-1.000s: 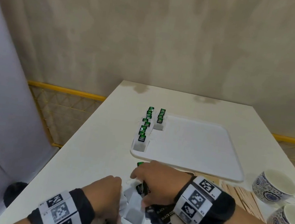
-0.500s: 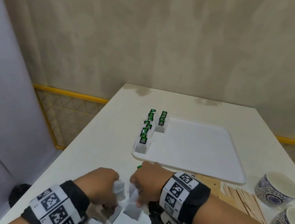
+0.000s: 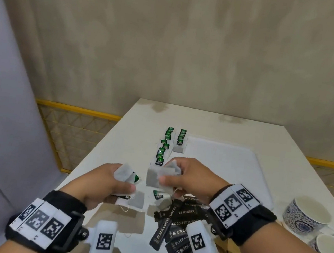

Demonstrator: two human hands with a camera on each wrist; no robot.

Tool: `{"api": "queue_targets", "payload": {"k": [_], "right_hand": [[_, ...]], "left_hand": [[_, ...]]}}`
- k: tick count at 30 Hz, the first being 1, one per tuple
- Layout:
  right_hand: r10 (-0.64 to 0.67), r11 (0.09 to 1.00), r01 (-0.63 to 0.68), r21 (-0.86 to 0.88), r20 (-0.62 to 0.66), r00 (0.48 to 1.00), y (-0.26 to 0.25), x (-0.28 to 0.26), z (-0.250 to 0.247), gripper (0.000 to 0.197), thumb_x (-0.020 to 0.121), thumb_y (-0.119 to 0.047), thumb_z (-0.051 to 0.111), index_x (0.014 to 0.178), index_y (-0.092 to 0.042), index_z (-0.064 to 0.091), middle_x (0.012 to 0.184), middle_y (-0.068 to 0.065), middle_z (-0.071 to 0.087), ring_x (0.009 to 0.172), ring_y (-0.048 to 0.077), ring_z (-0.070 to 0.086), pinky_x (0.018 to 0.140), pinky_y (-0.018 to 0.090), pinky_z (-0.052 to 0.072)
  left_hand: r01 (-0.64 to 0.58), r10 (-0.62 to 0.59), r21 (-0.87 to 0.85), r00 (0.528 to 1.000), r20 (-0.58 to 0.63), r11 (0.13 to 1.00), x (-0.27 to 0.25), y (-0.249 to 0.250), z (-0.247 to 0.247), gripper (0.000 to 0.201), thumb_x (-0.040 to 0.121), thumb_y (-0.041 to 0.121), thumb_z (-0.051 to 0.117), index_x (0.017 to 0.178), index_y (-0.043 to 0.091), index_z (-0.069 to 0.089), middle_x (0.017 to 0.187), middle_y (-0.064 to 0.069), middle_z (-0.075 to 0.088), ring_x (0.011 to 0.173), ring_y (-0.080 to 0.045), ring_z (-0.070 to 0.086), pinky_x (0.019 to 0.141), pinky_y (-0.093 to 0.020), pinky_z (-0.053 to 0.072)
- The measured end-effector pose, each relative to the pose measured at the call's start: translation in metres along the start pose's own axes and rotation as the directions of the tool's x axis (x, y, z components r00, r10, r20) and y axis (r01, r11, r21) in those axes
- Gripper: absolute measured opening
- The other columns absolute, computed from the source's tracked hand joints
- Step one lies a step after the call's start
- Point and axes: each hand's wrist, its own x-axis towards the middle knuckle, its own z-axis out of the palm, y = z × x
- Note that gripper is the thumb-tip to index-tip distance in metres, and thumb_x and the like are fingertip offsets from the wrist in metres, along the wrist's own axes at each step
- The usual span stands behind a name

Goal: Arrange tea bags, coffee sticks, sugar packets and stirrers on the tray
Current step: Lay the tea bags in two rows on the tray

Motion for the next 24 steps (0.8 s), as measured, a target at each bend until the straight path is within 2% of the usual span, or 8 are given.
{"api": "queue_targets", "payload": {"k": [4, 7, 10, 13, 14, 16, 19, 24], "right_hand": [[-0.112, 0.96, 0.129, 0.247, -0.082, 0.99, -0.013, -0.011, -0.003, 0.016, 0.081, -0.002, 0.073, 0.093, -0.004, 0.063, 0.081, 0.005, 0.066, 0.069, 0.014, 0.061, 0.057, 0.024, 0.052], [-0.319, 0.936, 0.334, 0.107, -0.139, 0.938, -0.022, -0.019, 0.003, 0.012, 0.076, -0.003, 0.077, 0.085, -0.007, 0.069, 0.078, 0.002, 0.066, 0.072, 0.009, 0.061, 0.065, 0.02, 0.05], [-0.433, 0.901, 0.431, -0.043, -0.035, 0.901, -0.023, -0.024, 0.012, 0.016, 0.071, -0.002, 0.081, 0.079, -0.013, 0.075, 0.087, 0.0, 0.07, 0.081, 0.007, 0.064, 0.074, 0.017, 0.05], [-0.412, 0.903, 0.416, -0.11, 0.057, 0.909, -0.017, -0.022, 0.013, 0.032, 0.065, -0.001, 0.085, 0.072, -0.031, 0.077, 0.102, -0.007, 0.067, 0.094, 0.008, 0.062, 0.082, 0.023, 0.05], [-0.39, 0.912, 0.394, -0.117, 0.057, 0.919, -0.017, -0.021, 0.011, 0.038, 0.064, 0.0, 0.085, 0.072, -0.036, 0.077, 0.106, -0.008, 0.065, 0.098, 0.009, 0.061, 0.086, 0.028, 0.051], [-0.364, 0.92, 0.368, -0.135, 0.051, 0.93, -0.017, -0.02, 0.009, 0.043, 0.061, 0.003, 0.085, 0.072, -0.038, 0.076, 0.11, -0.007, 0.061, 0.101, 0.009, 0.058, 0.09, 0.033, 0.051], [-0.337, 0.912, 0.349, -0.213, 0.091, 0.937, -0.022, -0.019, 0.003, 0.042, 0.062, 0.0, 0.086, 0.074, -0.038, 0.074, 0.114, -0.003, 0.055, 0.1, 0.008, 0.054, 0.087, 0.027, 0.049], [-0.292, 0.947, 0.303, -0.107, 0.1, 0.951, -0.018, -0.005, -0.013, 0.044, 0.067, 0.002, 0.083, 0.082, -0.038, 0.075, 0.113, -0.005, 0.057, 0.108, 0.013, 0.059, 0.094, 0.029, 0.05]], "left_hand": [[0.079, -0.042, -0.304, 0.991, 0.128, 0.949, -0.002, 0.002, 0.005, 0.023, 0.086, -0.005, 0.059, 0.109, 0.001, 0.061, 0.084, -0.011, 0.068, 0.06, -0.015, 0.064, 0.041, -0.019, 0.045], [0.152, -0.065, -0.4, 0.973, 0.222, 0.904, 0.0, 0.002, 0.01, 0.043, 0.078, -0.004, 0.066, 0.121, -0.005, 0.058, 0.098, -0.017, 0.067, 0.065, -0.019, 0.065, 0.04, -0.019, 0.049], [0.257, -0.05, -0.539, 0.929, 0.367, 0.802, -0.003, 0.003, 0.014, 0.05, 0.06, -0.011, 0.076, 0.109, -0.011, 0.065, 0.096, -0.026, 0.068, 0.066, -0.031, 0.07, 0.051, -0.031, 0.058], [0.284, 0.038, -0.616, 0.89, 0.455, 0.735, -0.003, 0.002, 0.014, 0.077, 0.046, -0.01, 0.079, 0.12, -0.009, 0.058, 0.116, -0.033, 0.06, 0.094, -0.044, 0.064, 0.069, -0.042, 0.058], [0.285, 0.063, -0.627, 0.879, 0.472, 0.725, -0.004, 0.002, 0.014, 0.078, 0.046, -0.008, 0.078, 0.121, -0.007, 0.057, 0.119, -0.033, 0.057, 0.098, -0.045, 0.061, 0.066, -0.043, 0.057], [0.296, 0.072, -0.638, 0.872, 0.484, 0.711, -0.004, 0.004, 0.013, 0.071, 0.048, -0.006, 0.08, 0.116, -0.007, 0.062, 0.114, -0.032, 0.059, 0.091, -0.045, 0.064, 0.053, -0.04, 0.059], [0.265, 0.06, -0.553, 0.864, 0.5, 0.79, -0.005, 0.008, 0.019, 0.07, 0.052, 0.002, 0.09, 0.117, -0.006, 0.064, 0.107, -0.029, 0.064, 0.076, -0.034, 0.07, 0.052, -0.033, 0.06], [0.16, 0.058, -0.539, 0.929, 0.365, 0.827, 0.006, 0.019, 0.032, 0.04, 0.071, -0.003, 0.074, 0.11, 0.003, 0.069, 0.101, -0.021, 0.069, 0.07, -0.026, 0.07, 0.047, -0.025, 0.057]]}}
